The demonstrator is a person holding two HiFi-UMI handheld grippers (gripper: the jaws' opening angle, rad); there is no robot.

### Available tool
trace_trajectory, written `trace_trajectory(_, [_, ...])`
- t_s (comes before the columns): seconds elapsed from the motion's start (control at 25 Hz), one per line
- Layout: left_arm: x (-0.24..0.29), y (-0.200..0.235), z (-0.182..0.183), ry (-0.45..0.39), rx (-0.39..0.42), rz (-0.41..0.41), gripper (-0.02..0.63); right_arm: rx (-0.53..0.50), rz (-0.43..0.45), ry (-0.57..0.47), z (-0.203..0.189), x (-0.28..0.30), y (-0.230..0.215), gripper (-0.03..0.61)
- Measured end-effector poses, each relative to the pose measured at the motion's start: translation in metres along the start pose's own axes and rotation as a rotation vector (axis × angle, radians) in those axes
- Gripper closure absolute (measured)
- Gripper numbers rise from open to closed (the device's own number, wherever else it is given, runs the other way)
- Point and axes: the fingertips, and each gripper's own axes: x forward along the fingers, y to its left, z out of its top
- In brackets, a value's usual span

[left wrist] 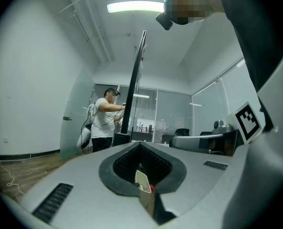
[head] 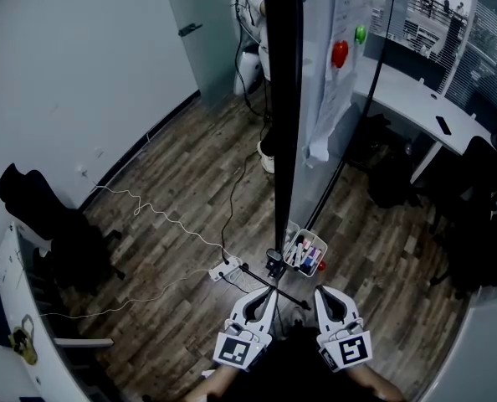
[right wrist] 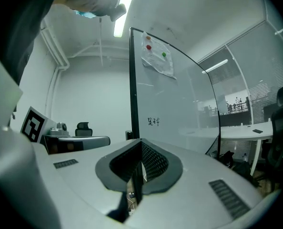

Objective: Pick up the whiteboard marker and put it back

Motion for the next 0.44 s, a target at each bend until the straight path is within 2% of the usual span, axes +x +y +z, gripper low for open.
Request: trace_trajectory(0.44, [0.0023,-0.0024,-0.0008,-0.004,-0.002,0.0,0.606,-0.002,0.0,-0.006,-0.0028,0.0003,-0.0028,0.565])
